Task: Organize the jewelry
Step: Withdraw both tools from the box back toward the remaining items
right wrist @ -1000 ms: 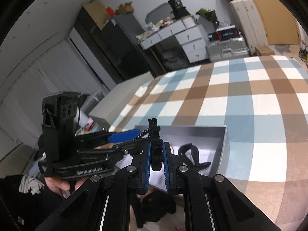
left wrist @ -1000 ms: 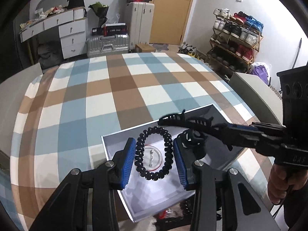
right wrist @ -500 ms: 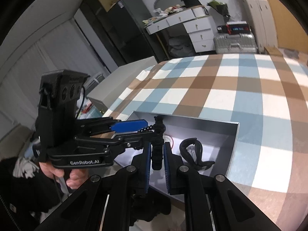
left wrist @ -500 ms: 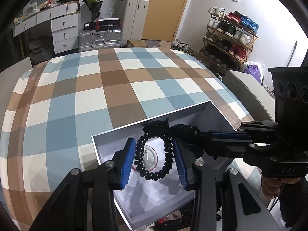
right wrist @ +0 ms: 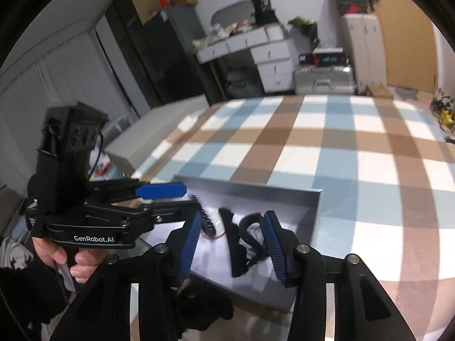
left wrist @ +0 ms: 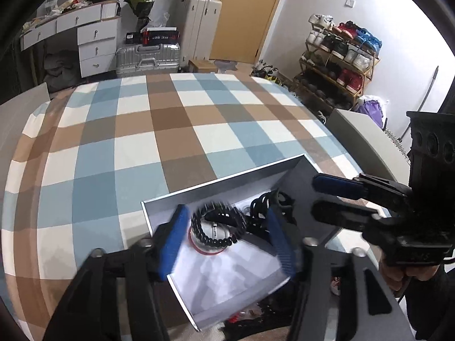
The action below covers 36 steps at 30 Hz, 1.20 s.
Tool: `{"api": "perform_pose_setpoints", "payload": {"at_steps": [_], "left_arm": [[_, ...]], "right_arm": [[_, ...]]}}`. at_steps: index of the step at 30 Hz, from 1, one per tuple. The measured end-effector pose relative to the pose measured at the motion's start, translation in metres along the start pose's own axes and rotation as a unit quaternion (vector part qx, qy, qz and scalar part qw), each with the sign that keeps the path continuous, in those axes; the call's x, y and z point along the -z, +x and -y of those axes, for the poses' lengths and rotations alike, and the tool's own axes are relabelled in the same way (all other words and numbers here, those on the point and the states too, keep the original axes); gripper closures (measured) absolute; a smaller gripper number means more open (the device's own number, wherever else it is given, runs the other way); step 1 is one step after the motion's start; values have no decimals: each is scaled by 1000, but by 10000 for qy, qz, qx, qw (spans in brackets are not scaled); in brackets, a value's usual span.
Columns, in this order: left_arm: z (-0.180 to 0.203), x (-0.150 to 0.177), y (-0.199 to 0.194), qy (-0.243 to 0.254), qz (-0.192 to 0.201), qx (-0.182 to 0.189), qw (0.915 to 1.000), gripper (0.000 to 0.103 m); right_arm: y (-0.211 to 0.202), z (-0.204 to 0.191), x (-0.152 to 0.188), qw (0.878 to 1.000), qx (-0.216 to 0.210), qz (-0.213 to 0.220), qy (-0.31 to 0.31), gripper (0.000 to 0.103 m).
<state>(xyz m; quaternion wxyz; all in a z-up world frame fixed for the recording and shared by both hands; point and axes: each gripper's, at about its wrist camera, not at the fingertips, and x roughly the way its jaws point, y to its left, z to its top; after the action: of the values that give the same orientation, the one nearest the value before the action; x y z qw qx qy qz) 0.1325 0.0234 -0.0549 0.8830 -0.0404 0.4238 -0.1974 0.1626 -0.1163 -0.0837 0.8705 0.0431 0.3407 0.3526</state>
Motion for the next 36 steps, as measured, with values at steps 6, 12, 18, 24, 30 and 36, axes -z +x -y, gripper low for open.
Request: {"api": "perform_pose_setpoints", "payload": {"at_steps": [6, 12, 18, 24, 30, 36], "left_arm": [[10, 1, -19, 15, 343, -321, 9989, 39], [22, 9, -38, -59, 675, -562, 9961, 27], [36, 21, -58, -111, 1075, -647, 9920, 23], [38, 46, -69, -411, 1498, -424, 9870, 19], [35, 70, -62, -580, 1325, -770, 9865, 2], [27, 96, -57, -658, 1163, -1006, 9859, 2]], "right_arm": [[-36, -4, 3, 9987, 166, 474, 127, 51], [-82, -13, 20, 9889, 567, 1336, 315, 18], [-118, -31, 40, 9790, 908, 1811, 234, 1], [-127, -43, 70, 9782, 1163, 1718, 102, 1], [-109, -43, 100, 9829, 1450, 1117, 178, 1], [-82, -33, 123, 9874, 1480, 439, 352, 2]]}}
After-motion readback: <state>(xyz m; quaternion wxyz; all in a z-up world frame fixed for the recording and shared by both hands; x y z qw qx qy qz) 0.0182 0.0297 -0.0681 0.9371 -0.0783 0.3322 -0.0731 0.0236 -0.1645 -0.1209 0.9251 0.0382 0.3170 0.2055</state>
